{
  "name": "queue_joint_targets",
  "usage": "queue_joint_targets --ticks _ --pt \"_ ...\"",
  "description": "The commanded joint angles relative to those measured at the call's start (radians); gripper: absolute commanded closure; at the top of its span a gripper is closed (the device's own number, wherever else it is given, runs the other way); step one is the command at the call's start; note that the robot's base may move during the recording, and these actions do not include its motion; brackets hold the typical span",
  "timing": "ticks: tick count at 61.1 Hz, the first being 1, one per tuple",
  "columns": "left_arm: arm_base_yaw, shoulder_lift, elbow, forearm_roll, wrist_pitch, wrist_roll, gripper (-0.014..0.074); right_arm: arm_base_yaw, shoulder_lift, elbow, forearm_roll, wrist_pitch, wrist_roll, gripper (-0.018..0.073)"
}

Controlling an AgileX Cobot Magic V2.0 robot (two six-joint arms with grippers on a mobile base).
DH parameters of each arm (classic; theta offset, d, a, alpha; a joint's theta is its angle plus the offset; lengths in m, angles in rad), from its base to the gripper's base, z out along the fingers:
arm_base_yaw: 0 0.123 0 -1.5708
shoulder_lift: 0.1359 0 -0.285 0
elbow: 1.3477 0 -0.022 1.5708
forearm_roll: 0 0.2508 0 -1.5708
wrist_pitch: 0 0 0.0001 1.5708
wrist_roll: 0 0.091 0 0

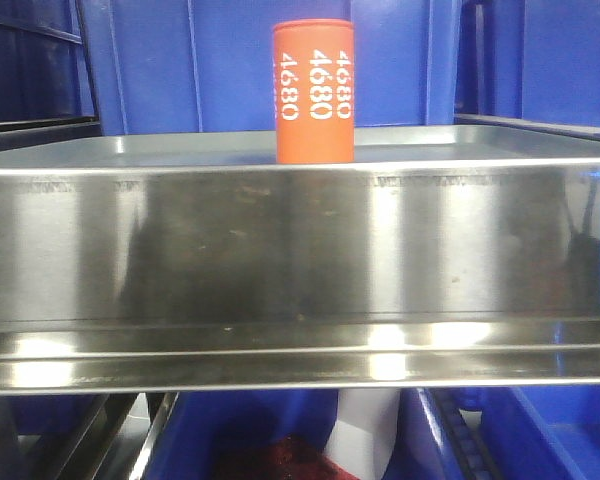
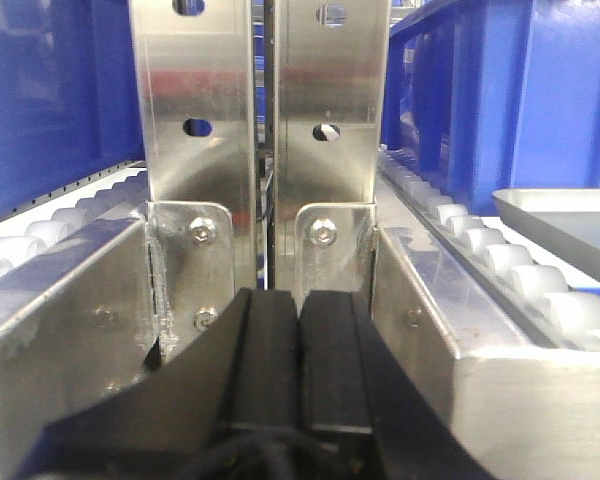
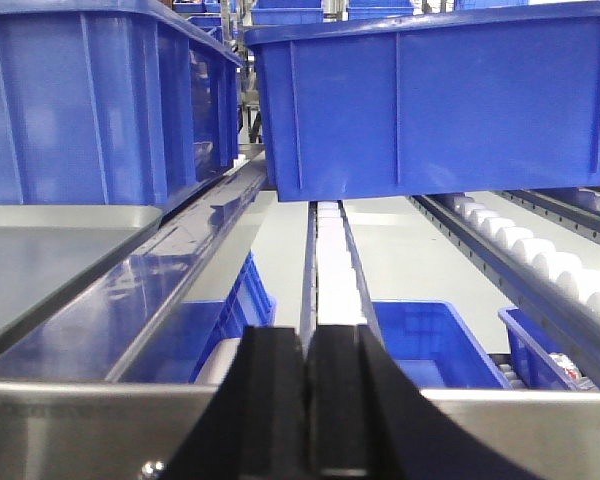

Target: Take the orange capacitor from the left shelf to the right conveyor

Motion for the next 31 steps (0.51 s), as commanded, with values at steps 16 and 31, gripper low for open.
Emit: queue_joint_targets --ticks 16,31 --pt "-0.002 -0.007 0.022 -0.003 -0.085 0.0 0.0722 -0.002 -0.02 -0.021 -0.007 -0.127 -0.012 0.0502" --pt "-0.002 -0.007 0.022 -0.003 -0.085 0.0 0.0722 -0.002 -0.02 -0.021 -0.007 -0.295 0.013 0.0502"
